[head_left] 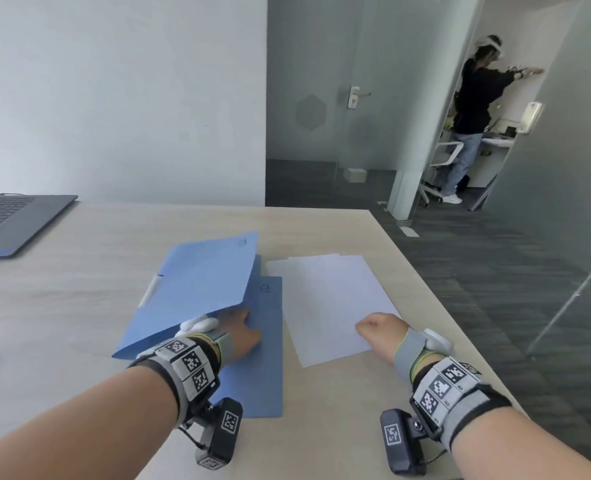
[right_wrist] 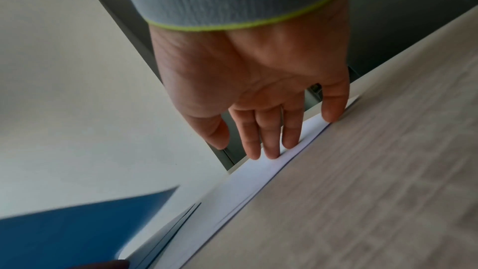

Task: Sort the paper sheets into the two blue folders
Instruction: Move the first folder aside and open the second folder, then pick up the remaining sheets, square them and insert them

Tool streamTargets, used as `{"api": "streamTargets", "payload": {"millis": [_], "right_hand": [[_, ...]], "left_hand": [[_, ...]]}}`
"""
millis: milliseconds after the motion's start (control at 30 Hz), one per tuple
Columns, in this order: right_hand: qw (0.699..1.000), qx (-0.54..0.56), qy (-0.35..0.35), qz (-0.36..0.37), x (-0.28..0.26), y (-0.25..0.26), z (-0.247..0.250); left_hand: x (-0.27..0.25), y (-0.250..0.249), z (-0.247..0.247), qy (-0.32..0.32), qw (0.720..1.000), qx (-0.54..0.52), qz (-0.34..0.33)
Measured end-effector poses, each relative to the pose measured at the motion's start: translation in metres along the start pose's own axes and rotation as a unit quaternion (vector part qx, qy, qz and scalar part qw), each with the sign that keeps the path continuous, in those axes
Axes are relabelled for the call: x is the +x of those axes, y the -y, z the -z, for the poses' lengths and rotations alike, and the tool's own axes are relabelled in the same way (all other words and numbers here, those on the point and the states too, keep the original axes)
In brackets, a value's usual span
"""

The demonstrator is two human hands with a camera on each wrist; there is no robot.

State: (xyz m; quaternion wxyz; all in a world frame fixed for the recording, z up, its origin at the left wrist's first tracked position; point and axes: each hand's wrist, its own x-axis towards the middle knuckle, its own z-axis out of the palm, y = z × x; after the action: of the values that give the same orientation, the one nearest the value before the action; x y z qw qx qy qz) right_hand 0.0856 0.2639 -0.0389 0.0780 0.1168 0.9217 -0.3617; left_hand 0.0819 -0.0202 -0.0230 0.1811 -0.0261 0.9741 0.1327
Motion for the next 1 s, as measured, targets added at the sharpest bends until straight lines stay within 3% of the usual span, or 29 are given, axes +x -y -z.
{"api": "streamTargets", "payload": {"millis": [133, 233, 333, 500, 733, 1000], "right_hand": [[1.000, -0.011, -0.020, -0.016, -0.002, -0.008, 0.011], [0.999, -0.026, -0.019, -0.023, -0.006, -0.014, 0.017], [1.000, -0.009, -0.010, -0.020, -0.008, -0.017, 0.019], [0.998, 0.058, -0.023, -0.018, -0.011, -0.029, 0.027], [0.988, 0.084, -0.083, -0.101, -0.012, -0.060, 0.051], [0.948, 0.129, -0.131, -0.258, -0.018, -0.102, 0.080]], "left_hand": [[-0.015, -0.018, -0.013, 0.034, 0.999, 0.028, 0.001], [-0.014, -0.046, -0.032, 0.028, 0.996, -0.022, -0.081], [-0.017, -0.072, -0.043, 0.008, 0.990, 0.002, -0.139], [-0.007, -0.092, -0.046, -0.002, 0.993, 0.017, -0.116], [-0.001, -0.104, -0.059, 0.021, 0.993, 0.068, -0.097], [-0.023, -0.138, -0.061, 0.026, 0.982, 0.052, -0.179]]}}
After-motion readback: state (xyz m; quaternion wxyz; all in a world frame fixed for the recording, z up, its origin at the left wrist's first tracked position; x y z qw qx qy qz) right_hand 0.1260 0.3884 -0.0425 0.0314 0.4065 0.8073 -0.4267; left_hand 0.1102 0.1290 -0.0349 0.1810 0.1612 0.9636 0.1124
